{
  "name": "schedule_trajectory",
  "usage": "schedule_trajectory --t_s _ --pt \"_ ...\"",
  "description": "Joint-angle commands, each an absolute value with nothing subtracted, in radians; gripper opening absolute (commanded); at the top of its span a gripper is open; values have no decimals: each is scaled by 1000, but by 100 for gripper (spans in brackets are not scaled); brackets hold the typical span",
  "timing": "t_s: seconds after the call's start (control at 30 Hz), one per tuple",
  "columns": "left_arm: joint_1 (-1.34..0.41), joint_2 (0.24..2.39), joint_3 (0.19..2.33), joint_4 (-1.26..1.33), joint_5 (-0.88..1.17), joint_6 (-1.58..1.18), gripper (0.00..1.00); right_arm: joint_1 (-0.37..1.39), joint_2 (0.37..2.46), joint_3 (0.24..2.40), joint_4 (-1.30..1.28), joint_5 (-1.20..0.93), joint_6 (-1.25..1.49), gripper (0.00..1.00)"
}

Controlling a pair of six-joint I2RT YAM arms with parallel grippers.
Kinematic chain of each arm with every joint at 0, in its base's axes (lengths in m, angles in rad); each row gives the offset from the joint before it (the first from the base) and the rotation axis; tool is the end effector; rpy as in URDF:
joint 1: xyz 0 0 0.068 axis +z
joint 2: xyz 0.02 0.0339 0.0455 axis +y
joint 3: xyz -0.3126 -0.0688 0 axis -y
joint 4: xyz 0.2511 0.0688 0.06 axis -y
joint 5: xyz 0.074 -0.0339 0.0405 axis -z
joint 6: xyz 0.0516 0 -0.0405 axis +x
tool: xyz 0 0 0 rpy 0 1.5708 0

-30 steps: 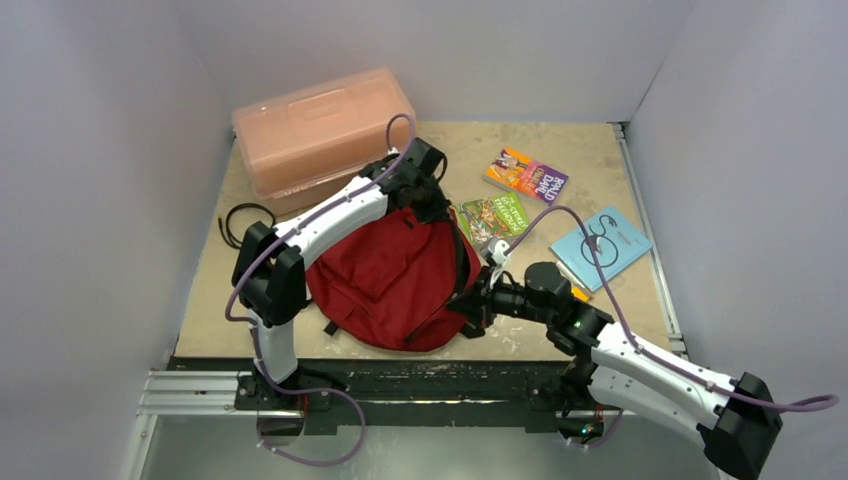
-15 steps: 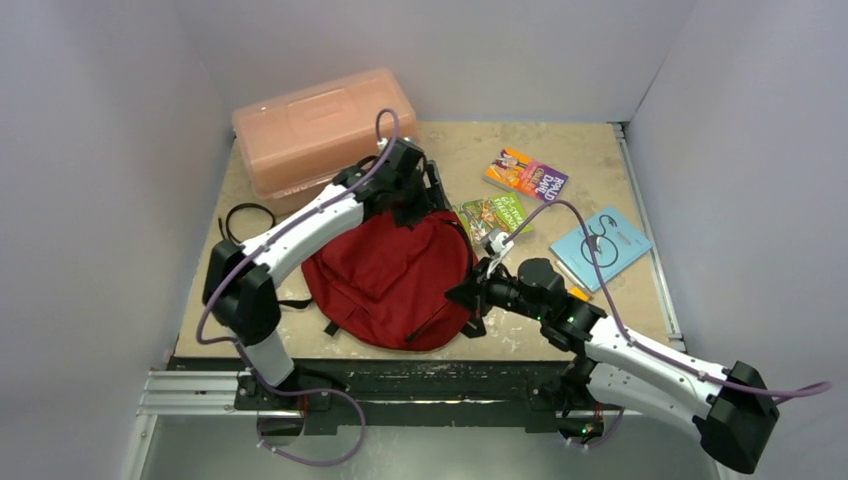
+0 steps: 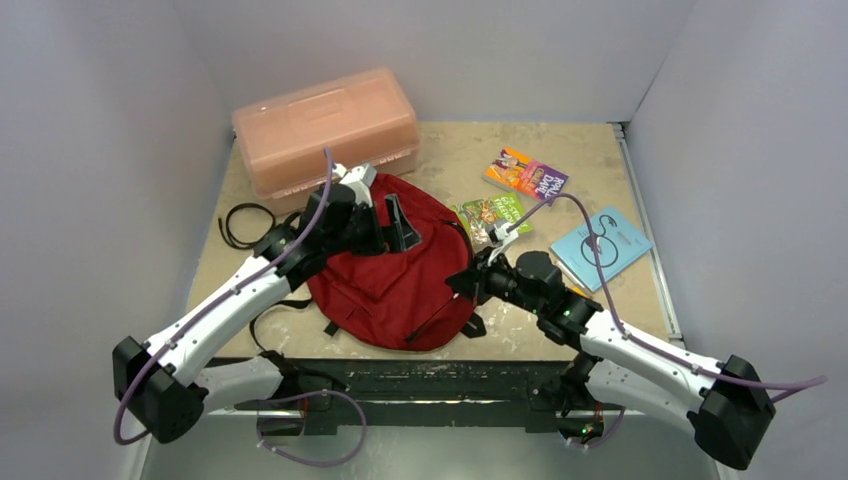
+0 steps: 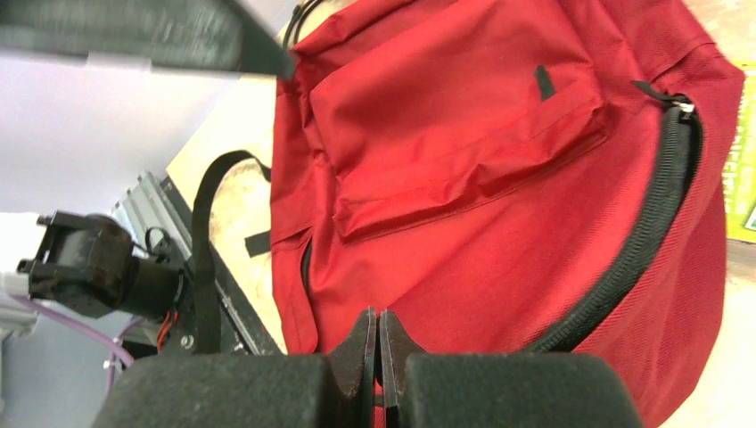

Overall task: Pack the student bag
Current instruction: Unzip the student bag at the center of the board.

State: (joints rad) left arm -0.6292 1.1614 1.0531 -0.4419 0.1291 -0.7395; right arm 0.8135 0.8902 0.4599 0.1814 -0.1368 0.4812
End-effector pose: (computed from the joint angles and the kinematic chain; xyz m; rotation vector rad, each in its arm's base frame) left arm 0.2050 -0.1574 0.3673 -0.0430 2.2653 -0.9146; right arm 0.1308 0.1486 0.2754 -0.4232 1.8982 1.0169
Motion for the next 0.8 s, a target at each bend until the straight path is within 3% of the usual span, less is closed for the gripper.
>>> schedule_trajectory --t_s 0.0,0.27,0.4,0.6,0.77 --pt "-628 1066 945 -356 184 -705 93 775 919 519 208 -142 523 0" --pt "-681 1006 748 -194 279 -858 93 775 986 552 185 -234 532 0" --pt "-738 1028 749 -183 257 -841 93 775 974 587 116 -256 512 20" --pt "-799 1101 785 -171 254 -822 93 770 897 667 -106 -79 481 50" --pt "-811 1176 831 -177 283 -797 93 715 852 704 -232 49 508 60"
